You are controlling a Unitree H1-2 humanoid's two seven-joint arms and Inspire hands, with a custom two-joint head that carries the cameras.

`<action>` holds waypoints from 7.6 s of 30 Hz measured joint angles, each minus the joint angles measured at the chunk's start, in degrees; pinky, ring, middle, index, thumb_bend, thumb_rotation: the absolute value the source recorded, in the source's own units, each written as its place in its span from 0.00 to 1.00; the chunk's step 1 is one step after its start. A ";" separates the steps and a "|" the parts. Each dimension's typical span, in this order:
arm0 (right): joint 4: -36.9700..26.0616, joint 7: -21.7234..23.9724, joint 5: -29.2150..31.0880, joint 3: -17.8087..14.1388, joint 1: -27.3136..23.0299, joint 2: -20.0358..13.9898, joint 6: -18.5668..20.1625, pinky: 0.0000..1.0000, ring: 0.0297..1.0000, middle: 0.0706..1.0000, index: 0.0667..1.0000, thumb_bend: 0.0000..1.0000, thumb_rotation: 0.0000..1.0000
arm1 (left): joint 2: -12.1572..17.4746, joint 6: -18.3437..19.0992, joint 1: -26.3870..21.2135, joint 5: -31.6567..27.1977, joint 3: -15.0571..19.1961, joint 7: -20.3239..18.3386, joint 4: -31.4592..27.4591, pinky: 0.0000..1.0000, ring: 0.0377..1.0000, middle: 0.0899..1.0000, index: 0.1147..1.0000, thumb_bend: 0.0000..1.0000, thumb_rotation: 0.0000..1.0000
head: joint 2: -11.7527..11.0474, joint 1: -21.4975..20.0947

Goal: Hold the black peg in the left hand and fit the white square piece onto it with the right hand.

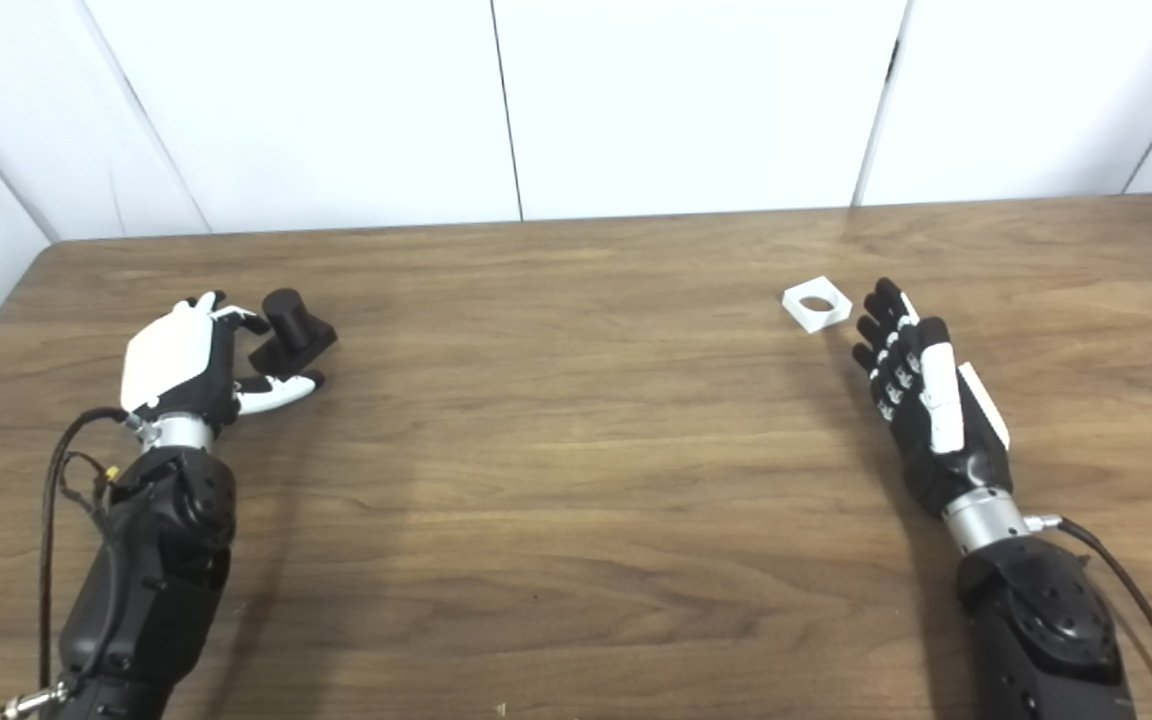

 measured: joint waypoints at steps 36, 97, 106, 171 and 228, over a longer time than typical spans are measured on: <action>-0.40 -0.87 -1.07 -0.14 0.51 -0.17 0.00 1.00 1.00 1.00 1.00 0.62 1.00 | 0.03 0.06 -4.65 1.73 -1.65 0.76 8.37 1.00 1.00 0.96 0.71 0.77 0.43 | -0.26 -0.44; -0.49 -0.59 -0.68 -0.21 0.78 -0.39 -0.29 1.00 1.00 1.00 1.00 0.66 1.00 | 0.63 -0.52 -5.41 -3.86 -3.85 9.26 9.33 1.00 1.00 0.88 0.42 0.52 0.06 | -0.18 -0.79; -0.56 -0.52 -0.51 -0.30 0.85 -0.41 -0.27 1.00 1.00 1.00 1.00 0.64 1.00 | 0.72 -0.52 -5.31 -4.09 -4.02 9.44 9.33 1.00 1.00 0.87 0.42 0.52 0.07 | -0.09 -0.79; -1.60 -1.13 -0.88 0.13 1.47 0.38 0.43 1.00 1.00 1.00 1.00 0.61 1.00 | -7.68 -4.49 8.82 -0.78 -22.18 9.38 -12.46 1.00 0.99 0.88 0.42 0.52 0.08 | 0.44 -2.98; -4.16 -3.14 -2.19 1.21 2.58 1.83 2.65 1.00 1.00 1.00 1.00 0.62 1.00 | -12.62 -11.82 21.57 3.69 -26.97 -4.87 -26.91 1.00 1.00 0.89 0.42 0.52 0.08 | 2.81 -5.54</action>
